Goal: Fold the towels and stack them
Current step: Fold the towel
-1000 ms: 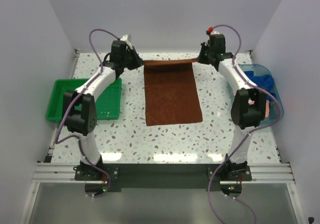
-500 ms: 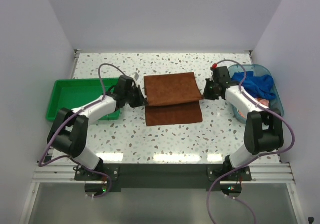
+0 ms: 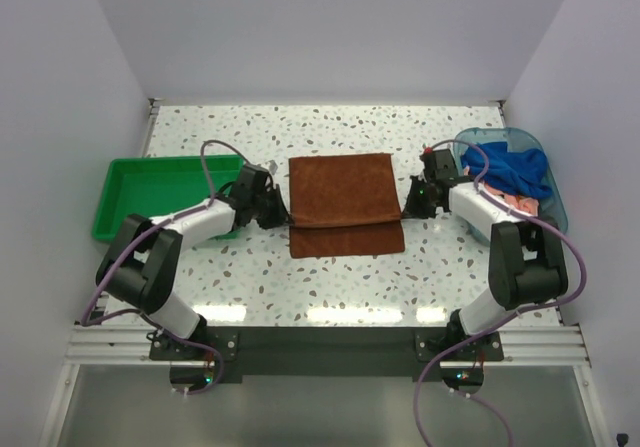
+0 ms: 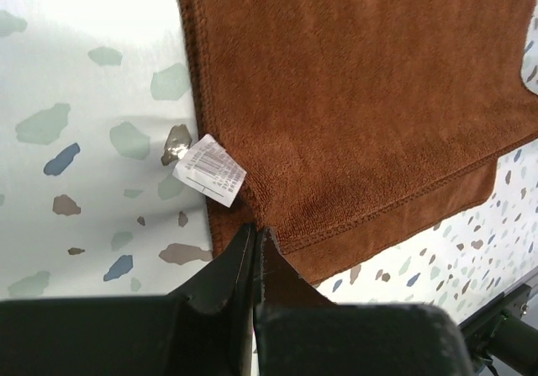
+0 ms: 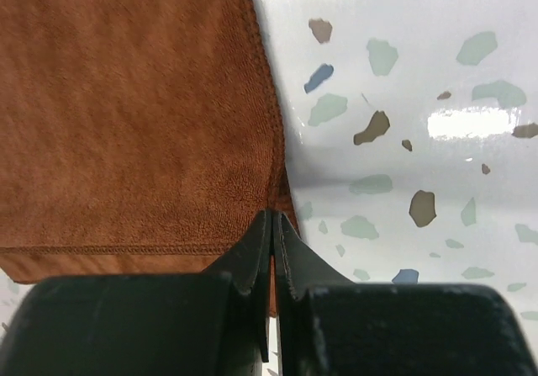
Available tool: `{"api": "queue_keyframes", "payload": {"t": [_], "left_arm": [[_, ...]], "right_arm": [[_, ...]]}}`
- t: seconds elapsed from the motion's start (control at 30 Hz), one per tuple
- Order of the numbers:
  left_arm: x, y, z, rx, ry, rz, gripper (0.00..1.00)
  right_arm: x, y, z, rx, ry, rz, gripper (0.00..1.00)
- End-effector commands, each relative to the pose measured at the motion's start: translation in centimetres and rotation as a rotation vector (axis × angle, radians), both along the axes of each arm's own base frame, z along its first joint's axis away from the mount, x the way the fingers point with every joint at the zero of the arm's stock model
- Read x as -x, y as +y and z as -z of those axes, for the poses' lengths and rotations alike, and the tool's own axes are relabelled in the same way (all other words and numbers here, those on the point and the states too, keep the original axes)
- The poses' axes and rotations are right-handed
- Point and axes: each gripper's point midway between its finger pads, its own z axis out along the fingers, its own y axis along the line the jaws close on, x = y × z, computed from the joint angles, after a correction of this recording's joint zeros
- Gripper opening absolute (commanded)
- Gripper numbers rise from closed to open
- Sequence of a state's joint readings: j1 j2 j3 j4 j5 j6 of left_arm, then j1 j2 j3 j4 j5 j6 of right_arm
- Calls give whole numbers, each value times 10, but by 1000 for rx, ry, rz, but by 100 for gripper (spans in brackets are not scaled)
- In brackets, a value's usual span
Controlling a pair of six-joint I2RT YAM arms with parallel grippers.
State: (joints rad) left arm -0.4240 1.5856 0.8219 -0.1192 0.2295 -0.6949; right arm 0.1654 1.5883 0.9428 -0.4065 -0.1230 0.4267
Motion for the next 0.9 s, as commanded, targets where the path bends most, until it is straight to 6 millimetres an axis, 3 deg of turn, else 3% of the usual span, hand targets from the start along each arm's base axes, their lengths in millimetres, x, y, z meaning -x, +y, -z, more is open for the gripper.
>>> {"api": "queue_keyframes", "payload": {"t": [0.0,0.2,0.27,0.37,0.6,0.77,0.87], "left_arm": [[-27,-5,-35,10,-114,-5,0],[-25,2,-73,-13,-152,-18,0],[-15,2,-78,-21,-150,-10,0],[0,-1,-73,-15,-123,15,0],[53,-4,-13,-11,14,49,0],[66,-1,20,-35,54,57,0],[67,-2,28,-52,65,72,0]], "right_arm": [[-25,-2,-37,12,-105,13,0],[-17,-5,-77,15,-141,14,0],[-6,-5,-86,10,-142,8,0],[13,-7,-82,9,-119,3,0],[63,-8,-29,-22,15,29,0],[73,-5,5,-44,70,58,0],[78,-5,20,-49,105,67,0]]}}
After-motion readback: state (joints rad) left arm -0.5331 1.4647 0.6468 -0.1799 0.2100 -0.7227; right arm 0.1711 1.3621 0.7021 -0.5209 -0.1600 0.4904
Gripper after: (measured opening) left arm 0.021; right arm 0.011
